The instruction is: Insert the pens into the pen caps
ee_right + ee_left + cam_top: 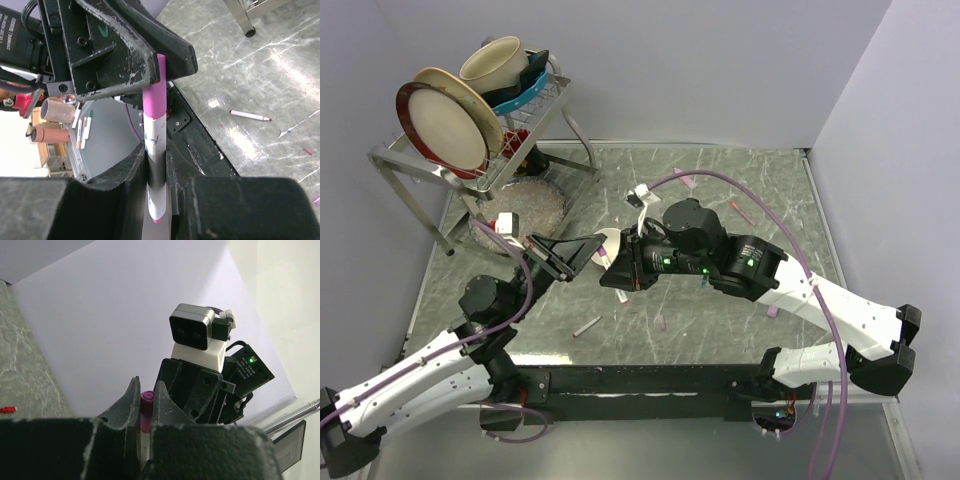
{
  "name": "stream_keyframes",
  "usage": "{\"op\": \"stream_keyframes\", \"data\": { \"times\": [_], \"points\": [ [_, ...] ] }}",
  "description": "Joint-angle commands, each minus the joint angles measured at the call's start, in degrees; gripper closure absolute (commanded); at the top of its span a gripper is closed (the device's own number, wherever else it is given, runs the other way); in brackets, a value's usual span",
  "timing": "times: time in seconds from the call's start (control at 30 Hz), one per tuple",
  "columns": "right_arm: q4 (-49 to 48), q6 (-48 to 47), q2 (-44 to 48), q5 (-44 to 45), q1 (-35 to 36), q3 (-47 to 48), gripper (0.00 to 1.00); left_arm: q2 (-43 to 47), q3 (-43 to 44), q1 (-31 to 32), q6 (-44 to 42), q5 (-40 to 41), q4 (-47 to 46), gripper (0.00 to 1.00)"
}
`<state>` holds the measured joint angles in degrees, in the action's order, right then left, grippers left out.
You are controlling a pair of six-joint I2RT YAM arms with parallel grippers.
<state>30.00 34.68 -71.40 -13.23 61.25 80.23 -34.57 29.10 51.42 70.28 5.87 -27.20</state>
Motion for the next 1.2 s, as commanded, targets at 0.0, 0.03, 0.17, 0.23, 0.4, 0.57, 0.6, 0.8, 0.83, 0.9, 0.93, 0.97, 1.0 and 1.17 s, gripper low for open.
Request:
{"op": "stream_keyframes", "data": {
  "times": [0.0,0.03,0.17,0.23,0.4,0.57,0.6,0.8,0.83,0.9,0.93,0.97,1.0,1.17],
  "points": [
    [-33.86,1.79,0.38,17.37,-6.14,1.78,1.0,-1.3,-2.91,9.84,-1.54,-23.28,10.83,0.99],
    [-35.34,2.84,1.25,16.32,-6.84,0.47,1.0,-0.86,-2.56,11.15,-2.25,-22.49,12.07,0.99],
    [-33.61,1.19,1.7,14.64,-8.26,2.21,1.0,0.64,-0.98,11.95,-6.38,-20.99,17.35,0.99],
    [-33.08,-0.13,1.35,13.86,-8.34,2.92,1.0,-0.15,-0.63,12.04,-6.91,-22.12,17.54,0.99],
    [-31.4,-1.8,0.2,13.41,-8.87,3.71,1.0,-1.82,1.83,12.83,-8.58,-21.6,21.13,0.99],
    [-30.53,-3.47,0.64,13.41,-11.85,2.84,1.0,-1.04,5.08,13.09,-12.61,-20.55,31.29,0.99],
    [-30.53,-3.56,0.73,11.93,-12.56,2.57,1.0,-0.42,5.61,13.09,-13.23,-20.2,32.2,0.99],
    [-30.44,-4.09,-0.5,9.72,-13.36,4.06,1.0,-2.52,5.7,13.09,-11.75,-22.12,29.24,0.99],
    [-30.44,-3.74,-0.76,9.28,-13.27,3.71,1.0,-2.78,5.53,13.18,-11.22,-21.95,28.27,0.99],
    [-31.66,-2.43,-0.5,8.05,-13.0,2.22,1.0,-2.0,4.39,13.09,-8.51,-19.42,24.42,0.99],
    [-33.41,-2.33,-0.24,7.09,-12.74,0.13,1.0,-1.47,3.51,13.09,-7.36,-19.14,21.78,0.99],
    [-33.86,-2.25,-0.06,7.0,-12.48,-0.94,1.0,-0.16,2.11,13.09,-5.35,-17.57,19.84,0.99],
    [-34.04,-2.16,0.29,6.99,-12.13,-1.82,1.0,0.2,1.92,13.09,-4.72,-16.6,18.95,0.99],
    [-33.26,-1.89,3.89,5.33,-11.42,-9.37,1.0,-0.32,9.36,13.01,-8.74,-9.66,26.56,0.72]
  ]
}}
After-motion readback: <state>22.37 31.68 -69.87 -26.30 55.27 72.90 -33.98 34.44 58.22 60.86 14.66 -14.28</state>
